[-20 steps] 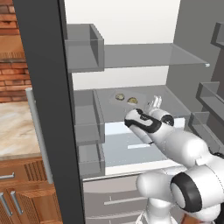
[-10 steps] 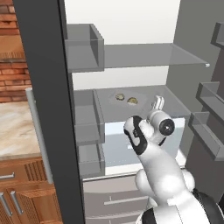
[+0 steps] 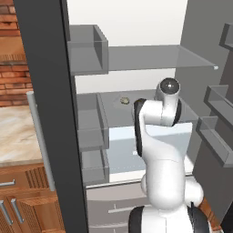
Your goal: Place two dumplings into each of the tupperware containers and then place the containers in the fridge.
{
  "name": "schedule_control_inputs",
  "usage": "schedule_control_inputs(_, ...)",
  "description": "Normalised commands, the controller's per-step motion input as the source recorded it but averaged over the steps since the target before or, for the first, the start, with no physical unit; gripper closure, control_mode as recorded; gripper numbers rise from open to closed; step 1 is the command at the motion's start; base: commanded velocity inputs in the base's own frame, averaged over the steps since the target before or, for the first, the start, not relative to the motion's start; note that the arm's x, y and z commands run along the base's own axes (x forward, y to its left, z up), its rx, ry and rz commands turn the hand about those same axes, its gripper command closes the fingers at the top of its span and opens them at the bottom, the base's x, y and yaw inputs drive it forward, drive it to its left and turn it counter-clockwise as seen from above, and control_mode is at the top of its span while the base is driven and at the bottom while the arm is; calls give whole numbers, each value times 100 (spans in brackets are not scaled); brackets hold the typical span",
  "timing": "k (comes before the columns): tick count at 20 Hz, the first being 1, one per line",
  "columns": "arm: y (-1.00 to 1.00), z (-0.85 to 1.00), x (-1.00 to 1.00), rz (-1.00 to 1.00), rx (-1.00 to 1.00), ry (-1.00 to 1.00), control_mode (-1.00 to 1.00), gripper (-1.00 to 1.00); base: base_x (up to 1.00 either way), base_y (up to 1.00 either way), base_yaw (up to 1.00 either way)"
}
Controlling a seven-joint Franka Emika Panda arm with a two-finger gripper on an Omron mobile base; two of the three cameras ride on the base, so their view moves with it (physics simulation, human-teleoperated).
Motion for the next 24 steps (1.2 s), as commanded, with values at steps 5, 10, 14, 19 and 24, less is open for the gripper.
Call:
schedule_control_inputs(5,0,52,-79,11,-15,35,-100,-100,0,0,0)
schedule_control_inputs(10,15,-2,-100,32,-19,15,-100,-100,0,0,0)
schedule_control_inputs(14,15,-6,-65,37,0,7,-100,-100,0,0,0)
schedule_control_inputs(19,14,-5,-12,50,0,11,-100,-100,0,0,0)
schedule_control_inputs(24,42,2,0,33,-4,29,-100,-100,0,0,0)
